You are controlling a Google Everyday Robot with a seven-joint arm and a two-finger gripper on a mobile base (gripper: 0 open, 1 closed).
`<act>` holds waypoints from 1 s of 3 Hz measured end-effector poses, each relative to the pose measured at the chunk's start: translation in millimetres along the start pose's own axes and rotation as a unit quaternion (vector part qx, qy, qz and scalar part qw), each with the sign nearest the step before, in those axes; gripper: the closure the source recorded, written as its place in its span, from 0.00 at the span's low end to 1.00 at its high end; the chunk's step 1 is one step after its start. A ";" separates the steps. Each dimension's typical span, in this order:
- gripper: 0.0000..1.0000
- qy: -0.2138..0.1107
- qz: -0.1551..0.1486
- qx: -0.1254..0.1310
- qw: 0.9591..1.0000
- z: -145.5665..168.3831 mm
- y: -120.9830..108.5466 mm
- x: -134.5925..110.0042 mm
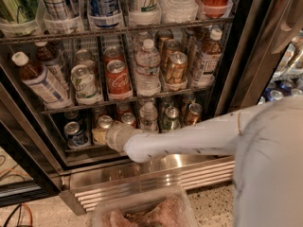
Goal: Pick orange can from bottom shelf of fridge
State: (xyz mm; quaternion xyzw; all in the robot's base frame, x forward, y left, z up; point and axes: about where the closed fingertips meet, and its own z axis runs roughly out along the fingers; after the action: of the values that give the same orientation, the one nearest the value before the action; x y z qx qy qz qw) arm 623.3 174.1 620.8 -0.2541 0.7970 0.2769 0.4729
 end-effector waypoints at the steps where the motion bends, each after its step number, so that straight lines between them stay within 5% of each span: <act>1: 1.00 -0.008 0.063 -0.054 0.997 -6.3 8.6 -19.1; 3: 1.00 0.013 0.120 -0.127 0.985 -36.0 24.4 -34.7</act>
Offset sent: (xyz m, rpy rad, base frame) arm -0.0302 -0.0038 0.0778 0.3304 0.2359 0.1941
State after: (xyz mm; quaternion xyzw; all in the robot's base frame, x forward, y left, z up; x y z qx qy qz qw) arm 599.6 172.1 671.2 -0.2184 0.7862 0.4271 0.3896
